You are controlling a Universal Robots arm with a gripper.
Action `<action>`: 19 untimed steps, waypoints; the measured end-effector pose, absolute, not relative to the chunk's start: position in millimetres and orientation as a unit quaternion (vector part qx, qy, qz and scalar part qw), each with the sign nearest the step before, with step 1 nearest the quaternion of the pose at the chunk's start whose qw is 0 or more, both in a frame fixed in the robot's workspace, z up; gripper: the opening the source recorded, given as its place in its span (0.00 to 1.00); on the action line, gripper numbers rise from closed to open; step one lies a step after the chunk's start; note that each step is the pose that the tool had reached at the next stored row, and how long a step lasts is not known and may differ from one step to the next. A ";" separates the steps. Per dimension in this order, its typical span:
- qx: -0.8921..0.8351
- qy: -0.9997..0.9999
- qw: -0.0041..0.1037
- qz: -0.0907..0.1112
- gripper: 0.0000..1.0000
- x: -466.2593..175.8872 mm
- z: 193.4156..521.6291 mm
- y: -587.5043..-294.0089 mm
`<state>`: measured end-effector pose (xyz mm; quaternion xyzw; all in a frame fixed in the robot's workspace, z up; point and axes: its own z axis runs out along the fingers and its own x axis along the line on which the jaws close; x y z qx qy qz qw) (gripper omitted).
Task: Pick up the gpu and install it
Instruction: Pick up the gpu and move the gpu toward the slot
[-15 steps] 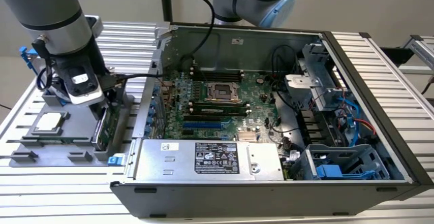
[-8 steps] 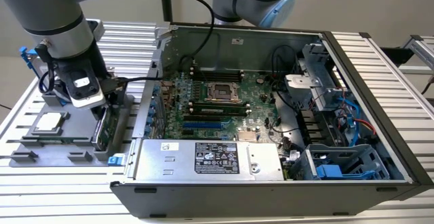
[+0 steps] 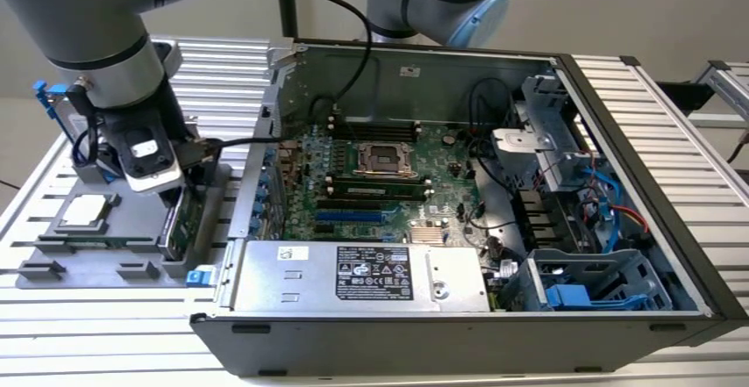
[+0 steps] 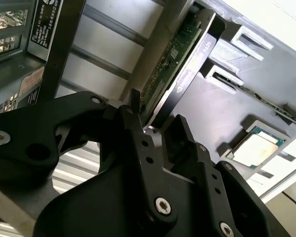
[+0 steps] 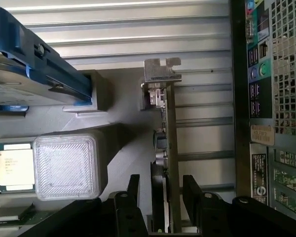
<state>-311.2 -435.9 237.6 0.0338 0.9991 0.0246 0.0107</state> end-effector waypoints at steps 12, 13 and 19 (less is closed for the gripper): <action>0.034 0.999 0.011 0.025 1.00 -311.2 233.8 -435.8; 0.034 0.999 0.011 0.025 1.00 -311.2 233.7 -435.8; 0.034 0.999 0.011 0.025 0.00 -311.2 233.5 -435.7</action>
